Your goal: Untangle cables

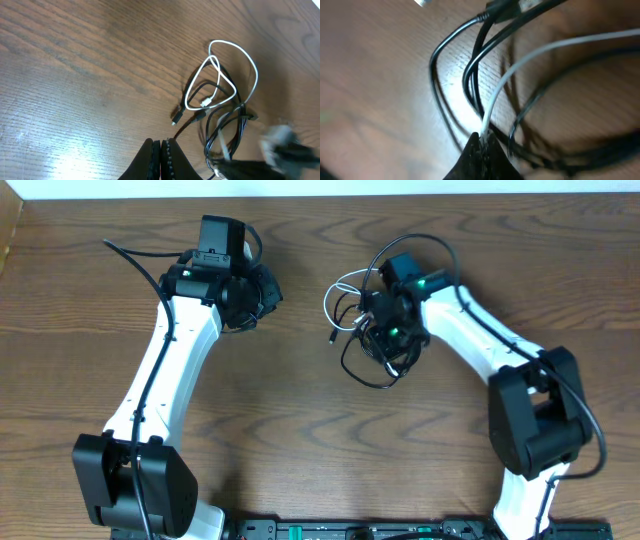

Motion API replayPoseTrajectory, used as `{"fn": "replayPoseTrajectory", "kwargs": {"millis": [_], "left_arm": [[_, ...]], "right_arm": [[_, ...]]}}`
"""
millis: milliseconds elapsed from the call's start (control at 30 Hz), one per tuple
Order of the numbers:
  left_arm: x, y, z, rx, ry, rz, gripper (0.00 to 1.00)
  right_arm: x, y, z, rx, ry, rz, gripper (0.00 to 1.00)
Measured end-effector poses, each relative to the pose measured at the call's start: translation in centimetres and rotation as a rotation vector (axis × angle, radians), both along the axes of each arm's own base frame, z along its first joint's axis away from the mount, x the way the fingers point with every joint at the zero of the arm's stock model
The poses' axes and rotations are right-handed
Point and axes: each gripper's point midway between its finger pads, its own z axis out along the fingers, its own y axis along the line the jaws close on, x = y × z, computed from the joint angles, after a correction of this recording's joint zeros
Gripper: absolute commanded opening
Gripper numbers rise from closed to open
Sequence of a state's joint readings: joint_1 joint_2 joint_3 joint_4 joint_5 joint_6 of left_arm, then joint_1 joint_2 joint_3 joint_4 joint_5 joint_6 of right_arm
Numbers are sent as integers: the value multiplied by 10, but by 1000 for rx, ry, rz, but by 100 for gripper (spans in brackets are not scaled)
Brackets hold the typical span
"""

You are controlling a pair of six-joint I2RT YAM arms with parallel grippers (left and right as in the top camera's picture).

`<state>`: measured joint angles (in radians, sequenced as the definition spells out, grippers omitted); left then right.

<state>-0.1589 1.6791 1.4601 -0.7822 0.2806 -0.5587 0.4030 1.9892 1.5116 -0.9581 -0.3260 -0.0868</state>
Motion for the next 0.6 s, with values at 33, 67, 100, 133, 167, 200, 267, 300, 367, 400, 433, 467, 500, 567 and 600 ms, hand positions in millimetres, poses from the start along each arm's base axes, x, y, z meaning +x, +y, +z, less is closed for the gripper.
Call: {"fn": "replayPoseTrajectory", "kwargs": {"millis": [33, 67, 100, 133, 167, 200, 267, 300, 367, 400, 433, 467, 500, 567, 600], "left_arm": [[0, 0, 0, 0, 0, 0, 8], [0, 0, 0, 2, 0, 1, 8], [0, 0, 0, 2, -1, 0, 8], [0, 0, 0, 3, -1, 0, 8], [0, 0, 0, 4, -2, -2, 8], [0, 0, 0, 4, -2, -4, 8], [0, 0, 0, 4, -4, -14, 8], [0, -1, 0, 4, -6, -20, 8], [0, -3, 1, 1, -13, -40, 8], [1, -4, 2, -4, -18, -48, 8], [2, -6, 3, -10, -26, -58, 8], [3, -7, 4, -14, -37, -70, 8], [4, -9, 5, -23, -45, -78, 8], [7, -13, 9, -41, -64, -95, 8], [9, -16, 11, -52, -77, -110, 8]], "right_arm": [[6, -1, 18, 20, -28, -11, 1], [11, -2, 32, 38, -55, -18, 1], [19, -3, 58, 71, -111, -31, 1], [24, -3, 76, 94, -151, -37, 1], [29, -5, 104, 130, -215, -44, 1], [31, -7, 127, 157, -266, -50, 1], [29, -10, 173, 210, -370, -61, 1], [26, -12, 195, 237, -422, -64, 1], [19, -12, 227, 282, -501, -65, 1], [16, -12, 244, 307, -543, -68, 1], [15, -12, 257, 329, -580, -74, 1], [13, -13, 272, 354, -624, -82, 1], [13, -13, 287, 381, -668, -93, 1], [12, -16, 313, 426, -742, -113, 1], [10, -19, 327, 449, -781, -125, 1]]}}
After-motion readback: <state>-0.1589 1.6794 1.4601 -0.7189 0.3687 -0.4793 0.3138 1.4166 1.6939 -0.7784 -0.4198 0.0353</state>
